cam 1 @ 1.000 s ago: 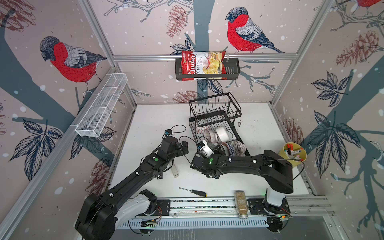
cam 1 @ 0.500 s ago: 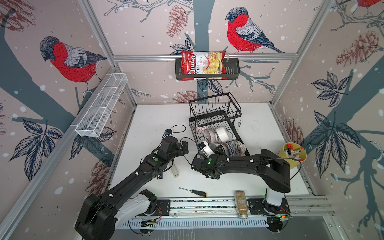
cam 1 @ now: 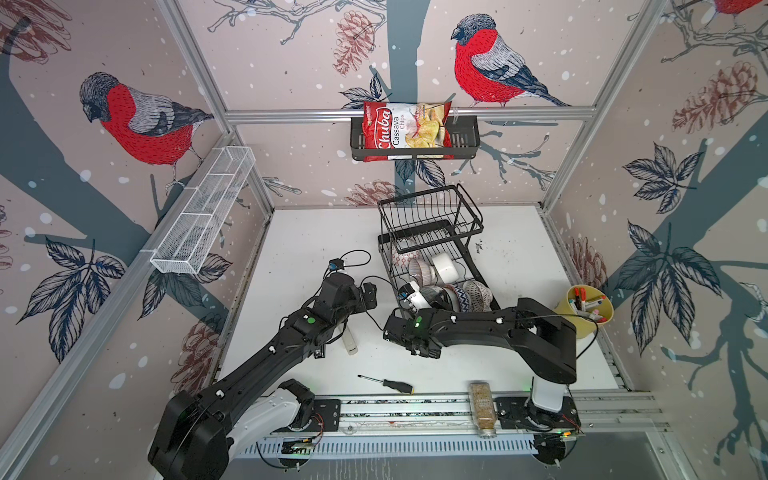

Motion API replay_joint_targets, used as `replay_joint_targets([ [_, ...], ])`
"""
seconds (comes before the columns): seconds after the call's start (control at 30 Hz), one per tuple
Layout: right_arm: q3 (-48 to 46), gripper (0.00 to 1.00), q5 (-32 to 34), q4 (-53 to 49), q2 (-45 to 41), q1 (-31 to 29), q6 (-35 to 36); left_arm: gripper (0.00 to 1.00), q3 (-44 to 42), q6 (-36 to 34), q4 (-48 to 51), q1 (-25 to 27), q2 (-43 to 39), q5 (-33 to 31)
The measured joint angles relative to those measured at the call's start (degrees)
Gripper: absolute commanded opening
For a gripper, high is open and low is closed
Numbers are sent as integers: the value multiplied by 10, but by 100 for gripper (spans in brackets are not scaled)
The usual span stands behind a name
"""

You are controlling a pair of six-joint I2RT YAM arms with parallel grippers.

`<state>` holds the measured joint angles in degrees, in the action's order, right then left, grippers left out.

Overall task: Load the bowls into the dish rack
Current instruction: 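Lower the green-patterned bowl on edge into the lower rack with the right gripper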

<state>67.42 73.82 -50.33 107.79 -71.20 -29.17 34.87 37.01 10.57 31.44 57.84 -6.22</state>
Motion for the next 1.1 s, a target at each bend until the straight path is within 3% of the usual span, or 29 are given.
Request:
replay_joint_targets([
  [0.23, 20, 0, 33, -71, 34, 0, -73, 96, -1, 0, 0, 0, 0, 0],
  [0.43, 16, 0, 41, -78, 36, 0, -86, 96, -2, 0, 0, 0, 0, 1],
  [0.8, -51, 0, 11, 107, -28, -4, 95, 96, -5, 0, -8, 0, -4, 0],
  [1.1, -40, 0, 43, 106, -3, -4, 94, 96, -6, 0, -8, 0, -5, 0],
])
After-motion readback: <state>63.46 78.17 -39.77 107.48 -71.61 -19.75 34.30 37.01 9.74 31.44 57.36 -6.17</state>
